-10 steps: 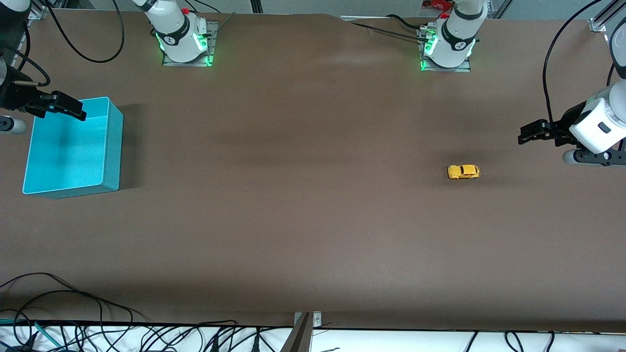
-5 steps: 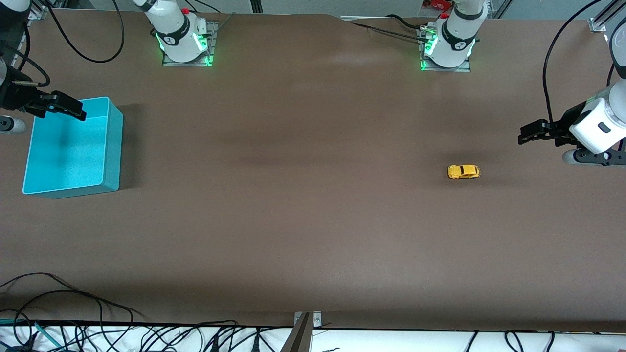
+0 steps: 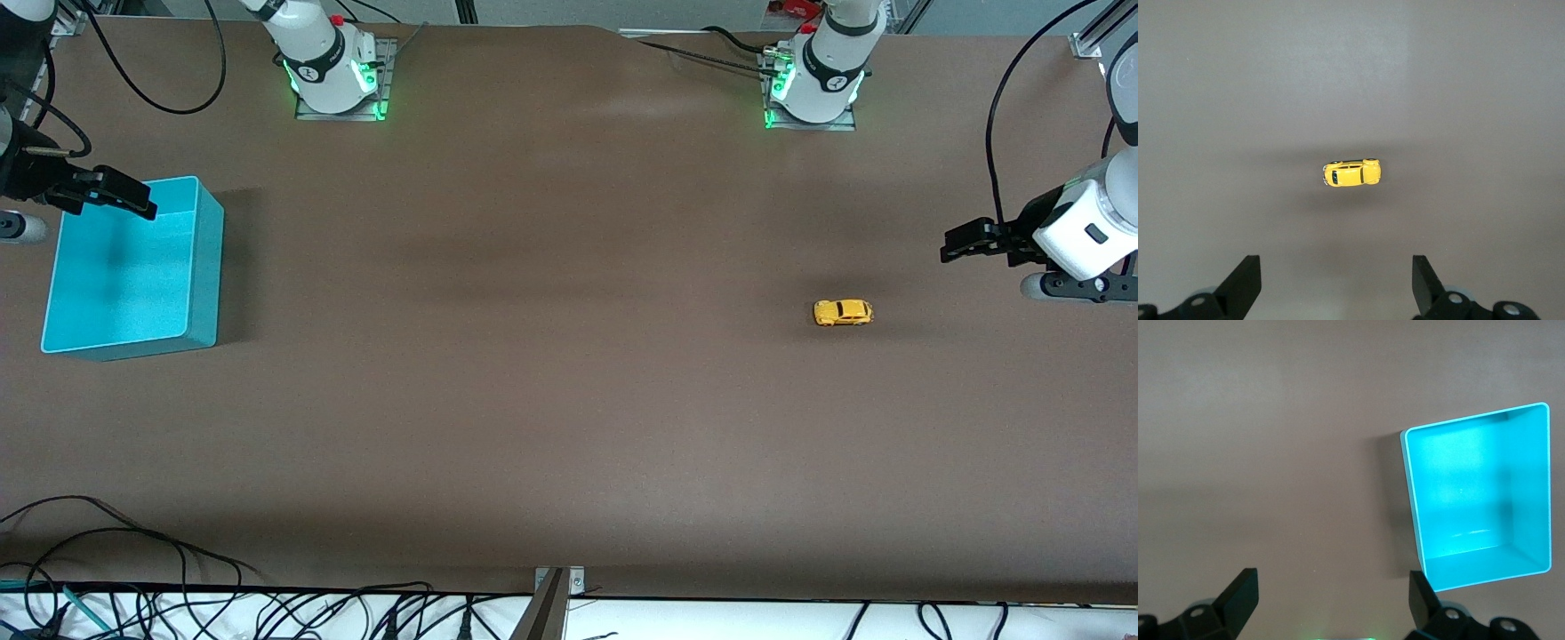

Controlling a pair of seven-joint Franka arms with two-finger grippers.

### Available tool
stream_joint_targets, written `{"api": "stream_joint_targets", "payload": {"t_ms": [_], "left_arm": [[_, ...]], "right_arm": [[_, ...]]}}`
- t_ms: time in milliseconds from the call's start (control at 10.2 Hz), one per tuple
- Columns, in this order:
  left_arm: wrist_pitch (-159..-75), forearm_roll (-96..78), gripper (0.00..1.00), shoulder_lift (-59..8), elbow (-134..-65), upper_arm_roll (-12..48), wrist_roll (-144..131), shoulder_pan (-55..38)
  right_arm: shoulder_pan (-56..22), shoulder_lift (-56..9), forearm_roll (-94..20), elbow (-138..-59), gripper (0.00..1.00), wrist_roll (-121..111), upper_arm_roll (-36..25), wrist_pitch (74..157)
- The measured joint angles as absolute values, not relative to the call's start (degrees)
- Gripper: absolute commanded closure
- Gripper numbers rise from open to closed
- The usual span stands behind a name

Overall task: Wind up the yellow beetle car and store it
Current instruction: 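Lower the left gripper over the yellow beetle car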

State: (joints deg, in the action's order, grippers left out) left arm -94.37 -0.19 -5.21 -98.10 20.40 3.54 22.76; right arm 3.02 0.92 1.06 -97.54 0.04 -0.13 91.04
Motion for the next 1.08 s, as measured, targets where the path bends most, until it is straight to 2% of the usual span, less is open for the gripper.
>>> {"api": "stream_joint_targets", "payload": {"t_ms": [589,1080], "left_arm": [[-94.09,-0.20,0.02,-6.08,-98.96,20.37,-3.79,23.54],[-94.54,-0.28,0.02,-7.63,-101.05,20.37,-21.51,23.75]], "right_arm": [[3.02,0.89,1.06,-97.54,0.00,0.04,-0.13,91.04],[3.02,0.88,1.06,-97.53,0.00,0.04,-0.13,91.05]]}}
